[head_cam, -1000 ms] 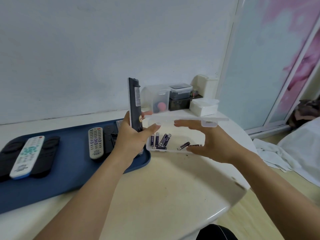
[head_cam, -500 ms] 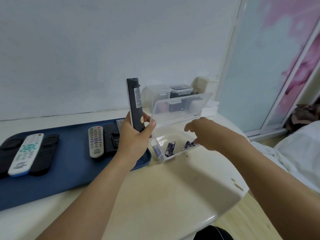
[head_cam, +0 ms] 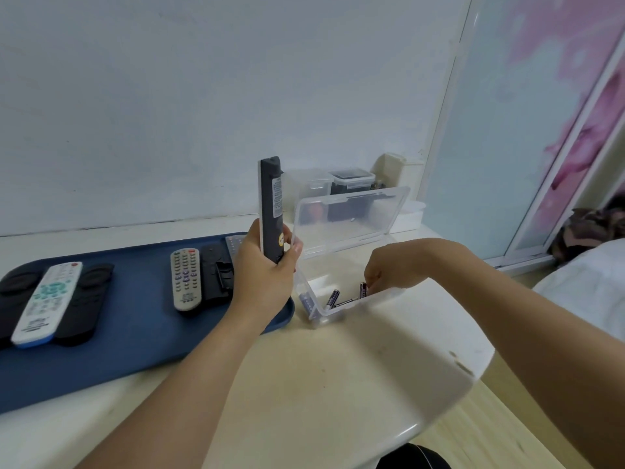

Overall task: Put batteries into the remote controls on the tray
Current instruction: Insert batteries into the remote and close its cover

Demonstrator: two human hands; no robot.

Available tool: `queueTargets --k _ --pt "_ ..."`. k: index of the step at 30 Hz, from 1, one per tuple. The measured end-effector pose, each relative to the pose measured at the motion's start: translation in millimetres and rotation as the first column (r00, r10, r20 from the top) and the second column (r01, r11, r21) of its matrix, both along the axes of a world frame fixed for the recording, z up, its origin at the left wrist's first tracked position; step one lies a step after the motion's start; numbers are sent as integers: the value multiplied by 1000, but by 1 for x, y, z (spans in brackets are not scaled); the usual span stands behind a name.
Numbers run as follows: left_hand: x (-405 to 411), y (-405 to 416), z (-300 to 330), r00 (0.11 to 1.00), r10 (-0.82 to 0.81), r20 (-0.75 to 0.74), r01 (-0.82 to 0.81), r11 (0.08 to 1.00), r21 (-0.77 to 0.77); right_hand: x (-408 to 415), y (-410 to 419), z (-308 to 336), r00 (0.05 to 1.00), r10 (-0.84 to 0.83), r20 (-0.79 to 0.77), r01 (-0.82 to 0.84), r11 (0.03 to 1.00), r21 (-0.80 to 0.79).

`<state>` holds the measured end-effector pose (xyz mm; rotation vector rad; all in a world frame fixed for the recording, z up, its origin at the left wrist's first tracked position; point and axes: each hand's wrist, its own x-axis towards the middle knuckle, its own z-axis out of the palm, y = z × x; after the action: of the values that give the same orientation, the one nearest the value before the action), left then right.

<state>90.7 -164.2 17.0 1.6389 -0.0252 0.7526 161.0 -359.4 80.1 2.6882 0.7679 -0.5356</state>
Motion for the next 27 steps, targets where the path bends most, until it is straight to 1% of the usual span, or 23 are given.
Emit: queueTargets --k 4,8,12,15,18,20,21,23,25,27 --pt "1 2 -3 1000 17 -18 -18 1000 -15 -8 0 4 996 1 -84 2 999 35" --pt "2 2 -3 999 33 -26 -34 999 -35 -12 -1 -2 991 -13 -135 34 988 152" --pt "6 5 -5 998 41 -52 -42 999 -30 -11 -6 -13 991 -26 -134 61 963 262" --pt "7 5 -6 997 36 -62 -39 999 -37 -10 -9 -18 988 -50 -148 106 912 396" --pt "8 4 -4 998 25 -52 -27 999 -43 -11 -11 -22 994 -33 -107 80 876 476" --pt "8 5 -5 998 24 -50 -26 999 -35 -11 -13 -26 999 -7 -48 32 844 535" --pt "8 5 -6 998 30 -50 -31 999 -26 -10 -13 -27 1000 -3 -11 9 814 581" --pt "9 6 -7 997 50 -53 -50 999 -6 -7 -13 -29 997 -32 71 -28 711 702" --pt "10 8 -7 996 73 -60 -72 997 7 -6 -12 -30 987 -80 142 -70 578 813" --pt "11 9 -7 993 86 -76 -87 996 -11 -4 -9 -33 969 -153 192 -106 442 891"
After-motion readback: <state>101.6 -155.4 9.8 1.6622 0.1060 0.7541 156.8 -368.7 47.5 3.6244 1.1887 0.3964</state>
